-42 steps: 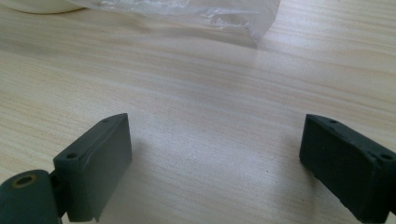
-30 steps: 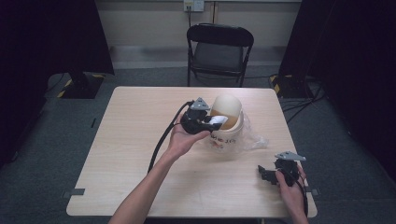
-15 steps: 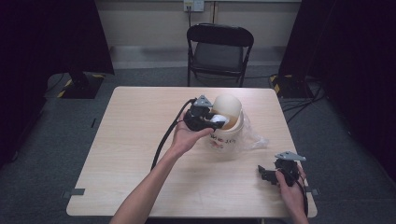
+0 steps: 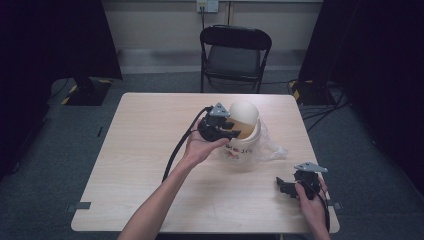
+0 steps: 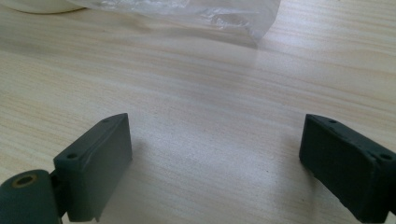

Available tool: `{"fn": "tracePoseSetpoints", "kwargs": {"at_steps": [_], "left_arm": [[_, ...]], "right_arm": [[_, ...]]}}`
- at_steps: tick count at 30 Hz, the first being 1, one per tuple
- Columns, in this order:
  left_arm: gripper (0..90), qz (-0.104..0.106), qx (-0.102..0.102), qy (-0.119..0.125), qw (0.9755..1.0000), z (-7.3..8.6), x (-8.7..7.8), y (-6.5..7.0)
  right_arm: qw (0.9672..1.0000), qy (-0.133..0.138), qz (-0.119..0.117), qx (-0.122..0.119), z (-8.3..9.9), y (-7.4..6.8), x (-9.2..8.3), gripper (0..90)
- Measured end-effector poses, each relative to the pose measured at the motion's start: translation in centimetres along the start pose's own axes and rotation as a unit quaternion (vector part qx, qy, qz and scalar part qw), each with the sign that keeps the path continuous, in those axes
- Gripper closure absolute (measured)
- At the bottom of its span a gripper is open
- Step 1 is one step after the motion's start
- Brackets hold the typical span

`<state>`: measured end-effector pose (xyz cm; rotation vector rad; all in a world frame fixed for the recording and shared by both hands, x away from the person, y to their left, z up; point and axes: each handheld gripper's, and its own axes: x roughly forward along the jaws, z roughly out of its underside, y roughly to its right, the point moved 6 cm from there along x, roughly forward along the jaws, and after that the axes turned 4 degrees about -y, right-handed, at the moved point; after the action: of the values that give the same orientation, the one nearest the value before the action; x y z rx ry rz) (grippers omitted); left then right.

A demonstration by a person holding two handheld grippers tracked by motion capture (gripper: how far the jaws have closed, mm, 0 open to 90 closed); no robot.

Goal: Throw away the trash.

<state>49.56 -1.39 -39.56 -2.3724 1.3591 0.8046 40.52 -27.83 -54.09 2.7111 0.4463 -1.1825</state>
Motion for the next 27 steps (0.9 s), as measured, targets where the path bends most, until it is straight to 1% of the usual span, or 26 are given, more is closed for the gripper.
{"fn": "tracePoseSetpoints", "kwargs": {"at_steps": [2,4,7,8,10,11,13,15,16,17,18,19,22,23,24,25,26,27], "left_arm": [[63.0,0.004,-0.001,-0.002,1.0,-0.1,0.4,0.1],[62.5,0.008,-0.009,0.001,0.9999,-0.1,0.6,0.1],[52.9,0.005,-0.017,0.002,0.9998,-0.1,0.5,-0.1],[50.7,0.004,-0.022,0.006,0.9997,-0.1,0.4,-0.1],[46.1,0.005,-0.024,0.009,0.9997,-0.2,0.2,-0.2],[44.0,0.004,-0.03,0.017,0.9994,-0.2,-0.3,-0.3],[41.4,0.001,-0.028,0.018,0.9994,-0.2,-0.6,-0.4],[38.2,-0.007,-0.032,0.02,0.9993,-0.1,-1.3,-0.7],[36.5,-0.007,-0.032,0.02,0.9993,-0.1,-1.3,-0.7],[36.5,-0.009,-0.033,0.021,0.9992,0.0,-1.8,-0.9],[33.7,-0.014,-0.036,0.024,0.999,0.2,-2.2,-1.0],[33.1,-0.018,-0.035,0.025,0.9989,0.3,-2.4,-1.2],[31.5,-0.019,-0.039,0.024,0.9988,0.6,-2.9,-1.4],[30.6,-0.024,-0.04,0.02,0.9987,1.1,-3.3,-1.7],[30.1,-0.024,-0.04,0.02,0.9987,1.1,-3.3,-1.7],[29.7,-0.019,-0.052,0.025,0.9982,1.5,-3.6,-1.8],[29.7,-0.019,-0.052,0.025,0.9982,1.5,-3.6,-1.8],[29.7,-0.036,-0.055,0.021,0.9976,1.7,-3.9,-2.0]], "right_arm": [[1.0,0.0,0.0,0.0,0.0,0.0,0.0,8.7],[1.0,0.0,0.0,0.0,0.0,0.0,0.0,8.8],[1.0,0.0,0.0,-0.001,0.0,0.0,0.0,8.7],[1.0,0.0,-0.002,-0.001,0.0,-0.1,0.0,8.7],[1.0,0.0,-0.002,-0.001,0.0,-0.1,0.0,8.7],[1.0,0.0,-0.002,-0.002,0.0,-0.1,0.0,8.7],[1.0,0.0,-0.002,-0.002,0.0,-0.1,0.0,8.7],[1.0,0.0,-0.002,-0.002,0.0,-0.1,0.0,8.7],[1.0,0.0,-0.002,-0.002,0.0,-0.1,0.0,8.7],[1.0,0.0,-0.002,-0.002,0.0,-0.1,0.0,8.7],[1.0,0.0,-0.002,-0.002,0.0,-0.1,0.0,8.7],[1.0,0.0,-0.002,-0.002,0.0,-0.1,0.0,8.7],[1.0,0.0,-0.002,-0.002,0.0,-0.1,0.0,8.7],[1.0,0.0,-0.002,-0.002,0.0,-0.1,0.0,8.7],[1.0,0.0,-0.002,-0.002,0.0,-0.1,0.0,8.7],[1.0,0.0,-0.002,-0.002,0.0,-0.1,0.0,8.7],[1.0,0.0,-0.002,-0.002,0.0,-0.1,0.0,8.7],[1.0,0.0,-0.002,-0.002,0.0,-0.1,0.0,8.7]]}}
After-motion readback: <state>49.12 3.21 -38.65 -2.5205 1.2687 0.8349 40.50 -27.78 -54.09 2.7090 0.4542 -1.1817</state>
